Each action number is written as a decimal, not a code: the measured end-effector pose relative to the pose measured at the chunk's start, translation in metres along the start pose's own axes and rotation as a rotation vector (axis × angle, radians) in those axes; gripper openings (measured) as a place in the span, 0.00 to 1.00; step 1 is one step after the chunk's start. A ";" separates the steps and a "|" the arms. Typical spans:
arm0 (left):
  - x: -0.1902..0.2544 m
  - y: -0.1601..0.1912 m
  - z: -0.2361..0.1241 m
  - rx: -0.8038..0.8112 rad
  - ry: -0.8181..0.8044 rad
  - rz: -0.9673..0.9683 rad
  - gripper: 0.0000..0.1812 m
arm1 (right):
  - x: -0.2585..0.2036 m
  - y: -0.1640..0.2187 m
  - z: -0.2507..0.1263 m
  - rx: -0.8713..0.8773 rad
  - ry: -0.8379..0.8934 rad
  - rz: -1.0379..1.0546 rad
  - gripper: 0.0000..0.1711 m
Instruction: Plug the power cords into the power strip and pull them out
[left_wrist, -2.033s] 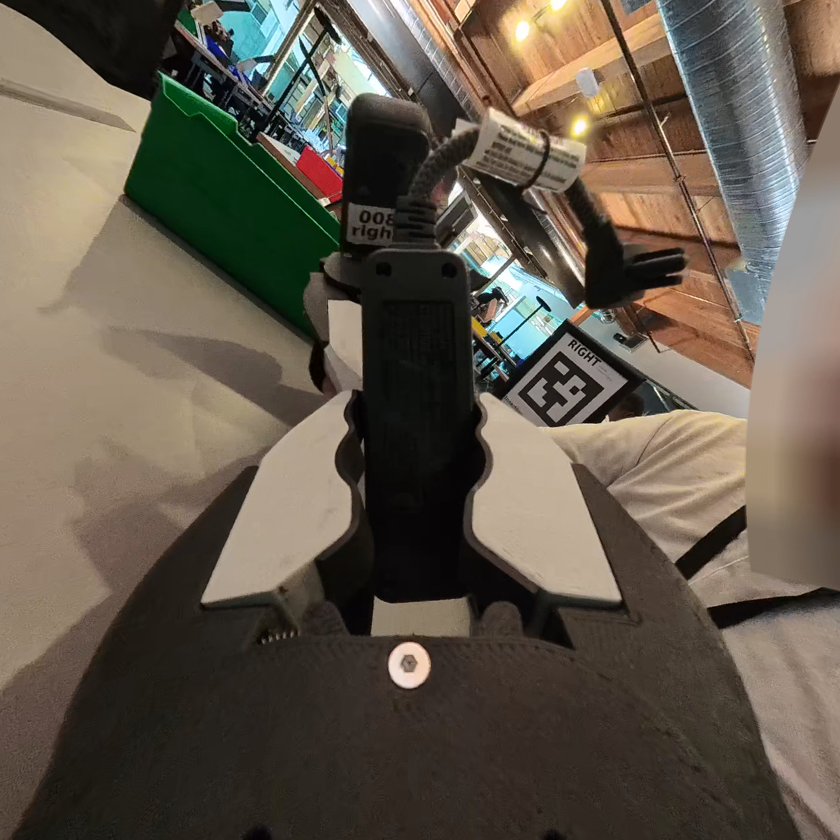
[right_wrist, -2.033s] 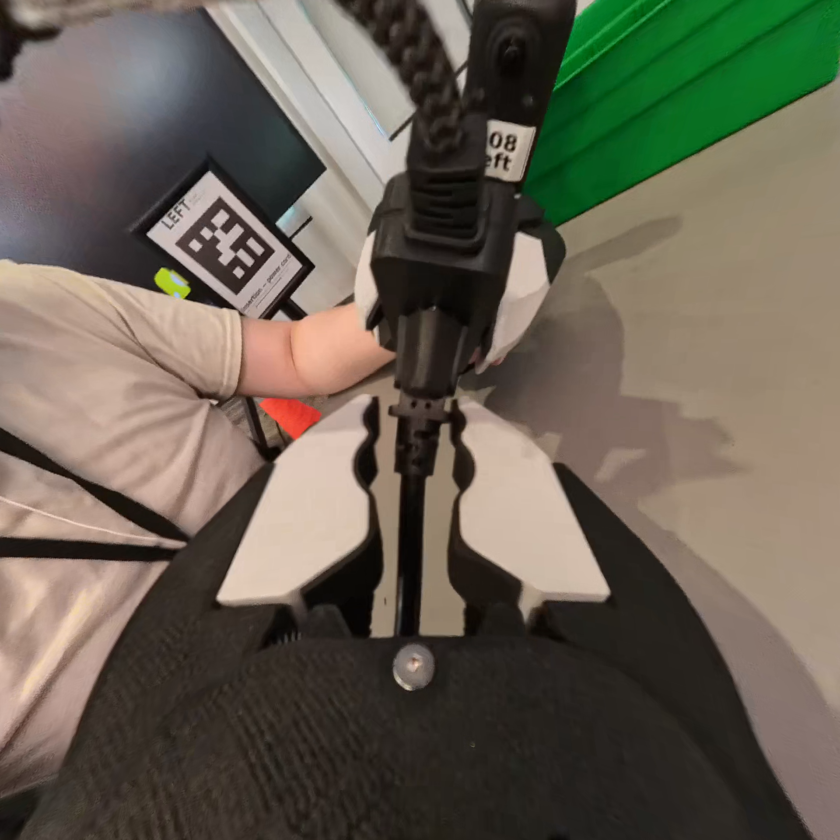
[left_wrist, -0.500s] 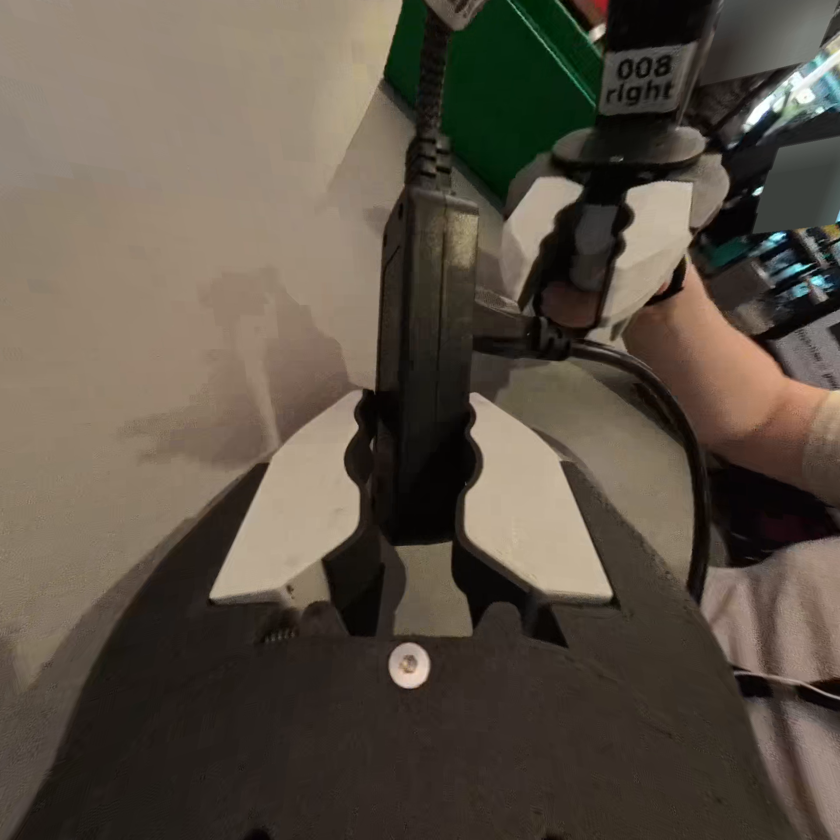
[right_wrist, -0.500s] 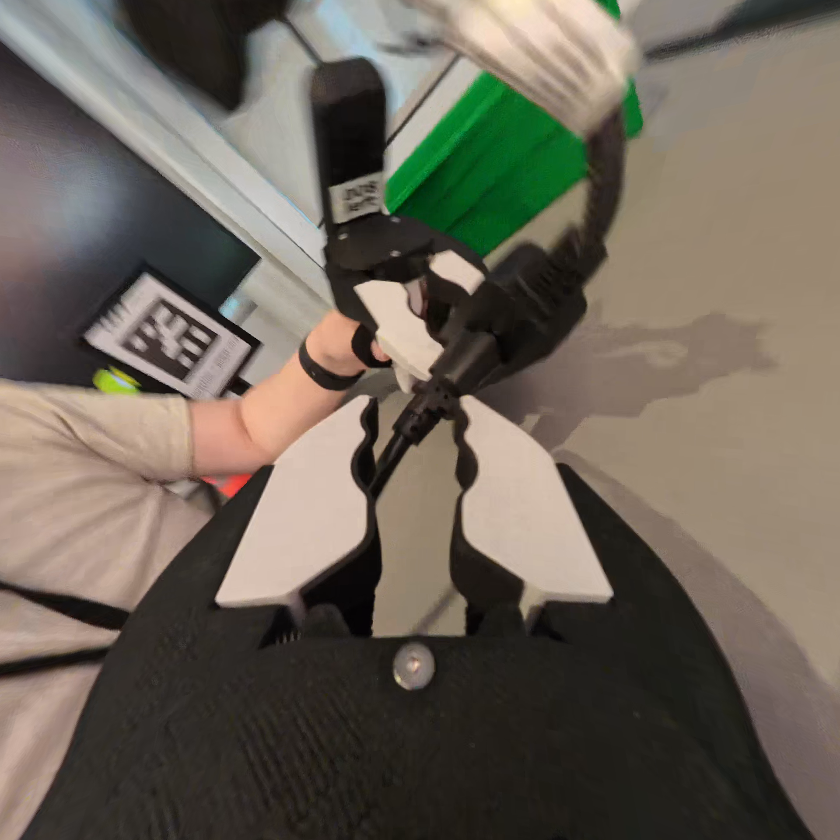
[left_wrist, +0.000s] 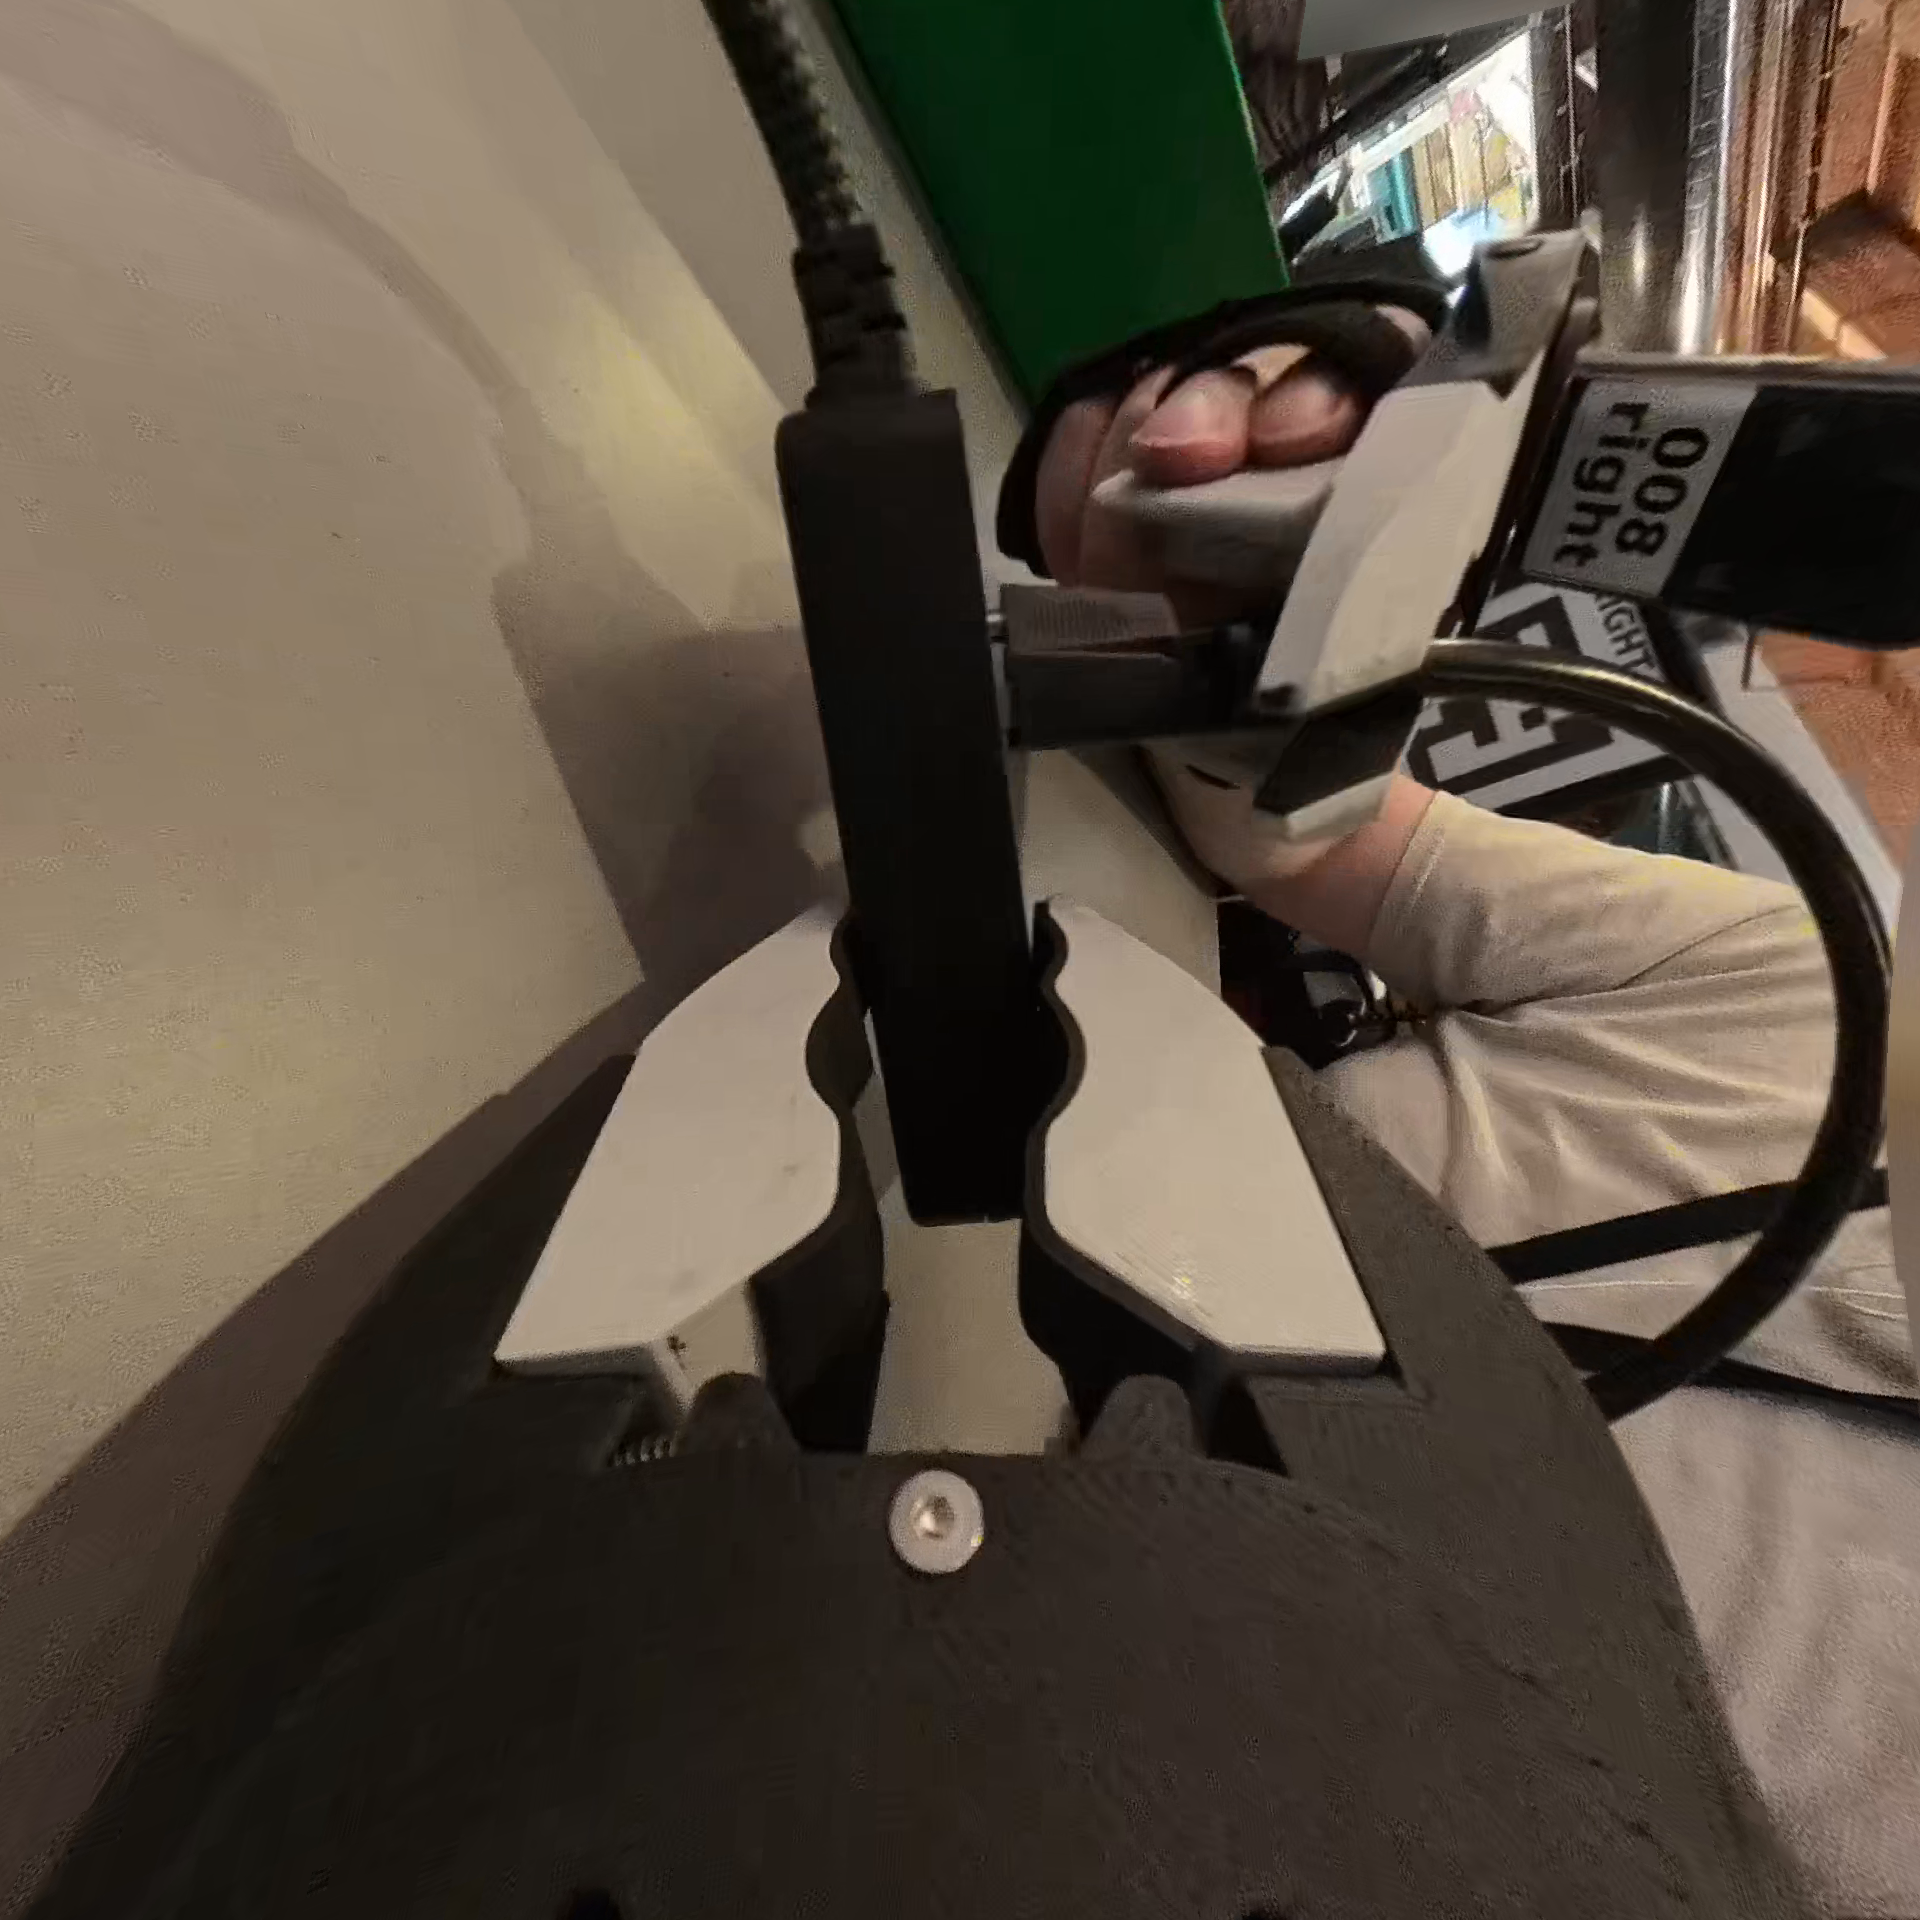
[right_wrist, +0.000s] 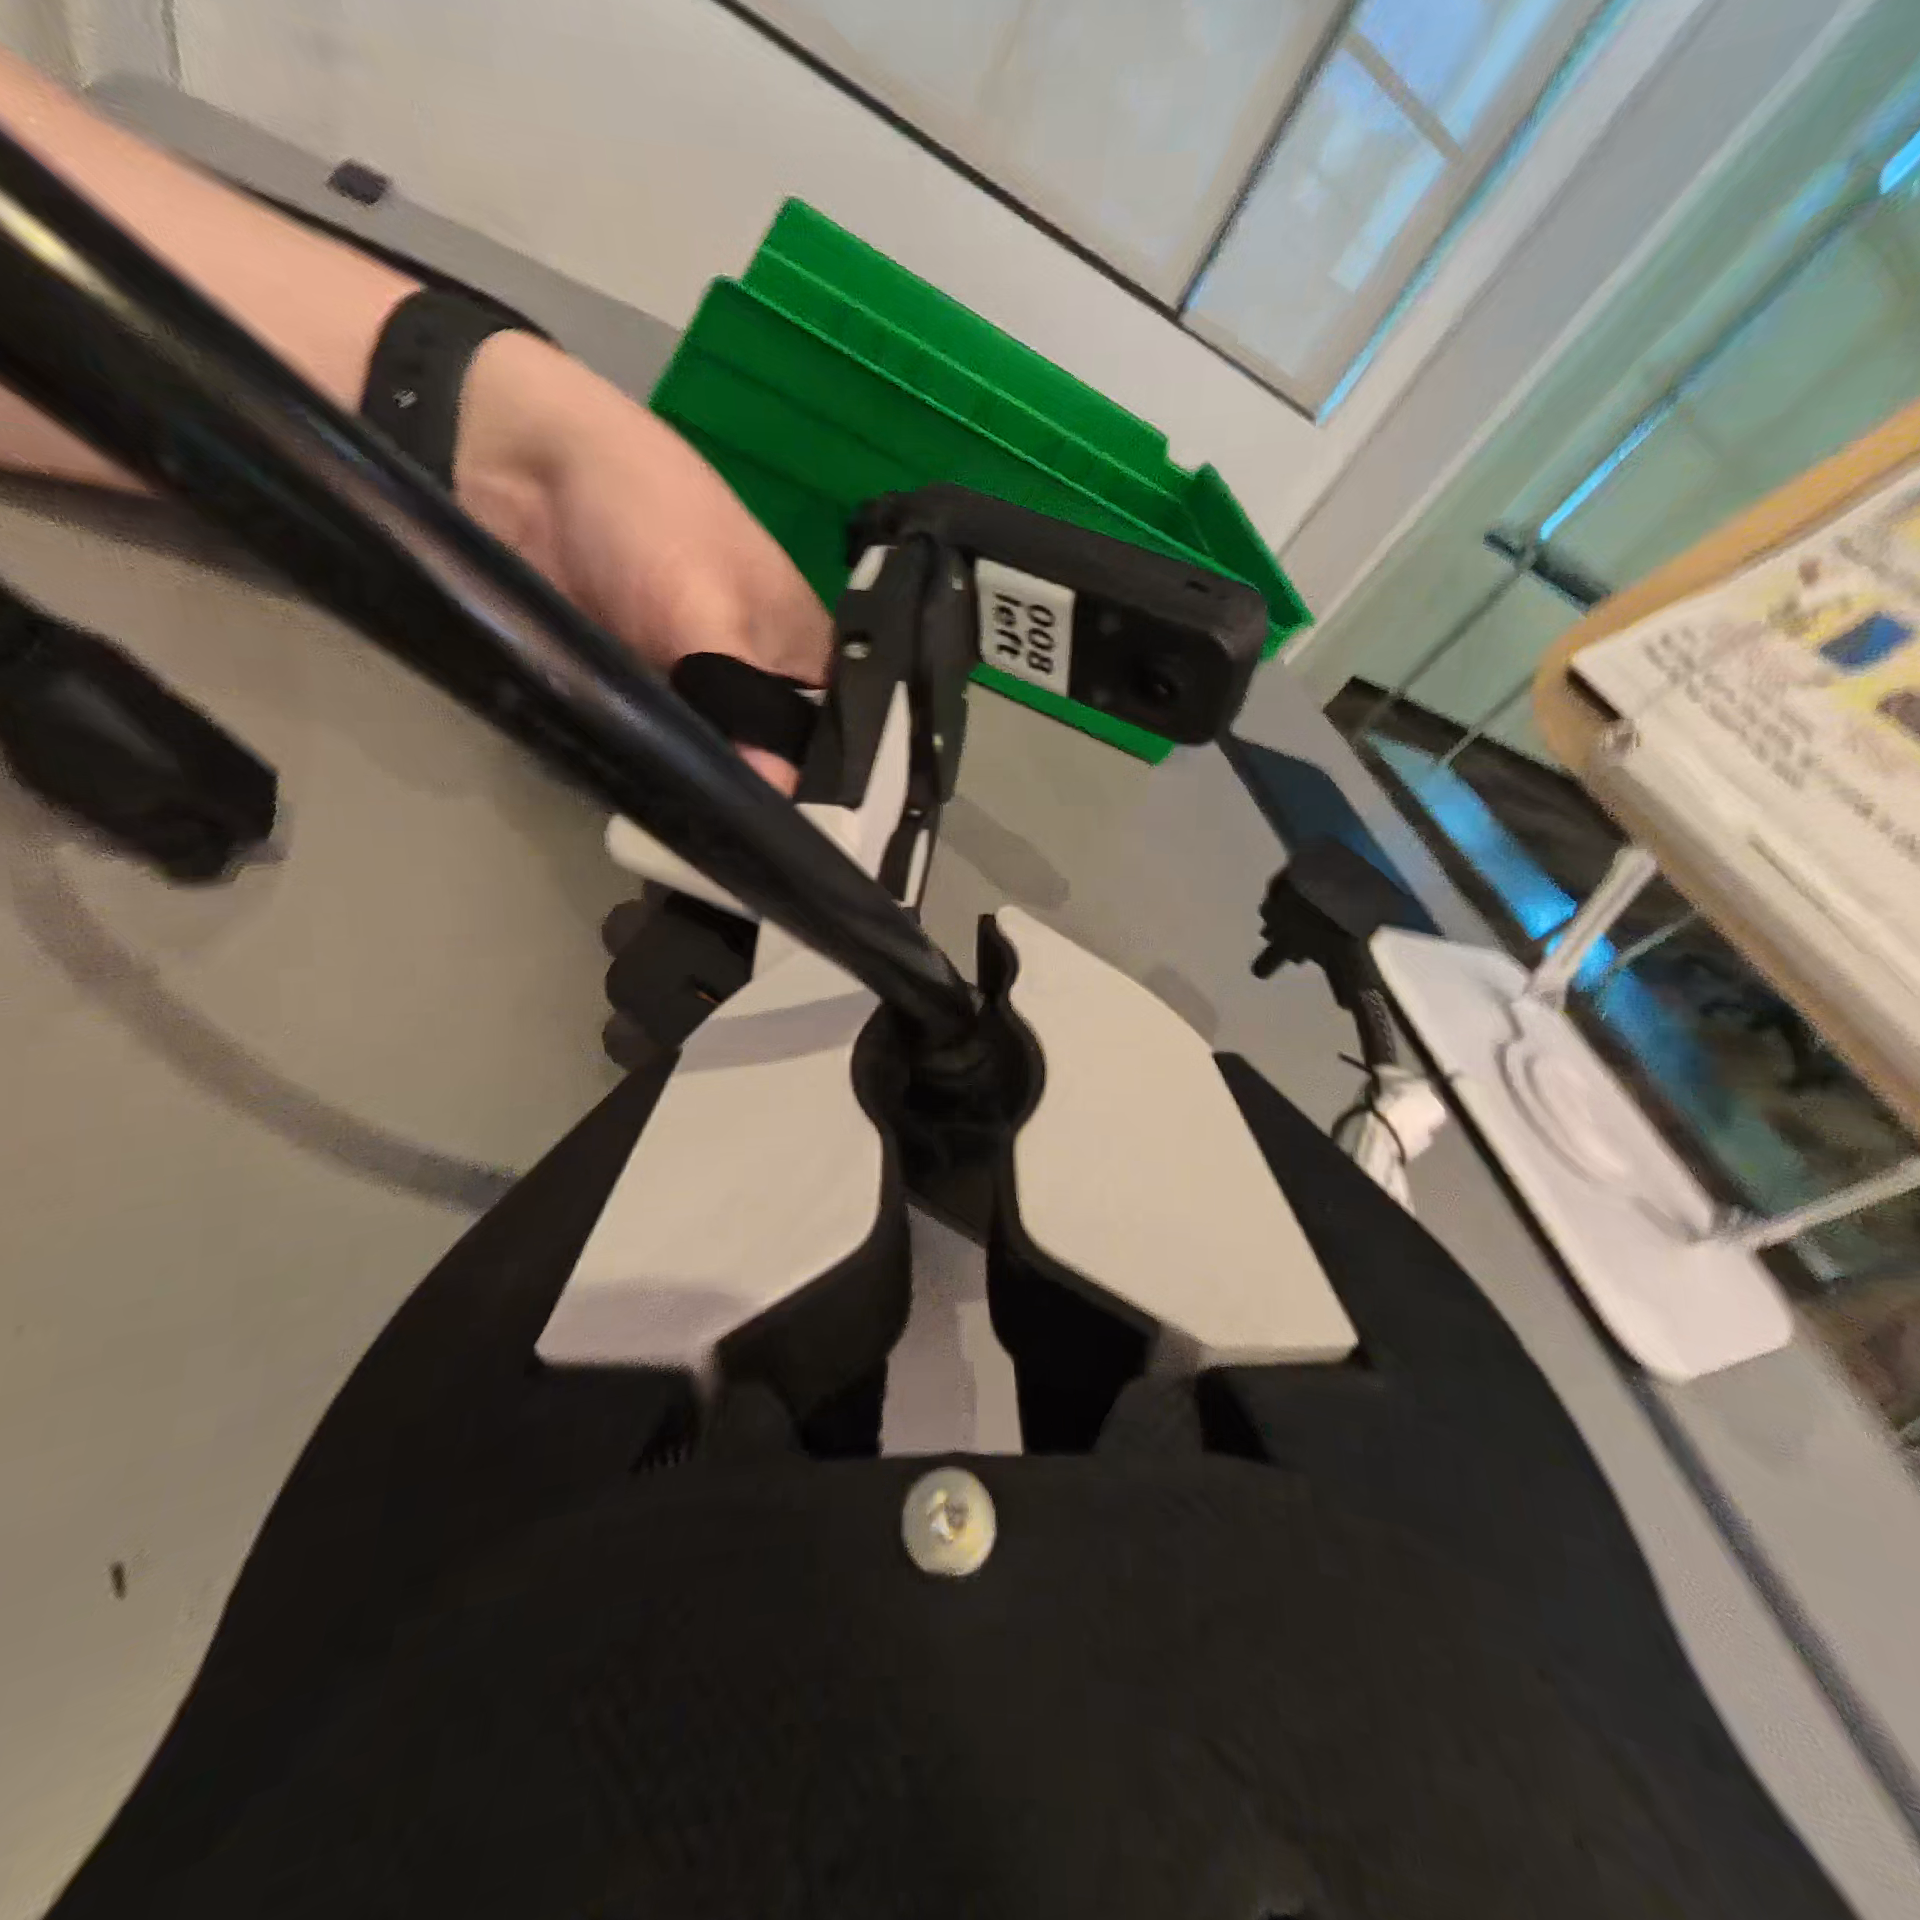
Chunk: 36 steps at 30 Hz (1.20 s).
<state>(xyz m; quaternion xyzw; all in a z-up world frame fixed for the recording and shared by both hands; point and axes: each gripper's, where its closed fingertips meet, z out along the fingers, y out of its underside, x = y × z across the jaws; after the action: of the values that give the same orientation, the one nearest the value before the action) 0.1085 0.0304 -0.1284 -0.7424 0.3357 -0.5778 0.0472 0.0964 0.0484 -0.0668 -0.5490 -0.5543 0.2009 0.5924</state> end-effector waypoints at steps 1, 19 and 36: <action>-0.002 -0.004 -0.002 0.020 -0.007 0.001 0.15 | 0.005 0.005 0.001 -0.034 0.014 0.053 0.06; -0.019 -0.013 0.029 -0.072 -0.527 0.459 0.44 | 0.036 0.049 0.004 -0.273 0.152 0.649 0.07; -0.046 -0.031 0.014 -0.157 -0.583 0.793 0.24 | 0.036 0.052 -0.009 -0.166 -0.050 0.457 0.10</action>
<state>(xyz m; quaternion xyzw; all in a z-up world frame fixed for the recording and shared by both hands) 0.1301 0.0750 -0.1567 -0.6895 0.6077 -0.2565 0.2991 0.1350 0.0914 -0.0949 -0.7021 -0.4446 0.2969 0.4704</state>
